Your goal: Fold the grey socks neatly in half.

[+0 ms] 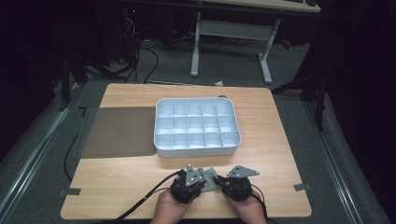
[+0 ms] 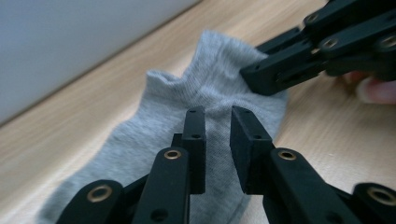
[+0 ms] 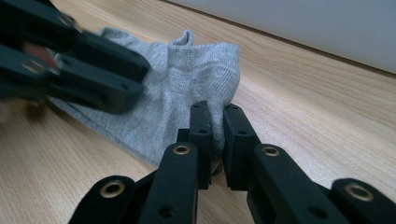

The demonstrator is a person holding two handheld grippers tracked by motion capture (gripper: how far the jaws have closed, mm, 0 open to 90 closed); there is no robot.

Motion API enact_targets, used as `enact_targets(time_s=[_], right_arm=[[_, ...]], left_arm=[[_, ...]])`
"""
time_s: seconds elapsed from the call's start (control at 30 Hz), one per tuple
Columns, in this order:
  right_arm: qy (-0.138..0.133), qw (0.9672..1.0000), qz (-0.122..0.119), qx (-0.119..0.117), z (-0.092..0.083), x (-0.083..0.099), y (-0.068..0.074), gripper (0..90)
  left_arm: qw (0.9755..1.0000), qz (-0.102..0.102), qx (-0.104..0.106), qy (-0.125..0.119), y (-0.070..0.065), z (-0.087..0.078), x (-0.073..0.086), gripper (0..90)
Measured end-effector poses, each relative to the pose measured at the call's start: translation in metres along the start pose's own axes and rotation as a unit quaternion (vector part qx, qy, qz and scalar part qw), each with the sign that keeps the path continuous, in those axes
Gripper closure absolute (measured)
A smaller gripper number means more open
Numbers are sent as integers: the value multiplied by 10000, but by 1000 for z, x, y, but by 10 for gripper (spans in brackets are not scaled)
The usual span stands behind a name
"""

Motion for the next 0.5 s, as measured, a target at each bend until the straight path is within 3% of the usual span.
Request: enact_targets(time_s=[0.1, 0.27, 0.33, 0.5], right_arm=[[-24, 10000, -2, -23, -1, 0, 0, 853], [-283, 9995, 10, -155, -9, -5, 4, 866], [-454, 9987, -62, -222, -13, -8, 9, 869], [-590, 9979, -159, -219, -16, -11, 15, 871]], left_arm=[[9999, 68, -111, -21, -1, 3, 2, 787], [9997, 39, -234, -40, -3, 5, 1, 797], [9995, 57, -290, -53, -6, 7, -1, 798], [9992, 155, -350, -65, -11, 10, -5, 799]])
Point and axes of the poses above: each handheld gripper's, and its own axes: z roughly forward along the jaws, x roughly out of its underside, y roughly to its left, the point moved 3 cm from there along z, roughly forward along the jaws, and after that the axes turned 12 degrees about -x, right-handed, at the moved point
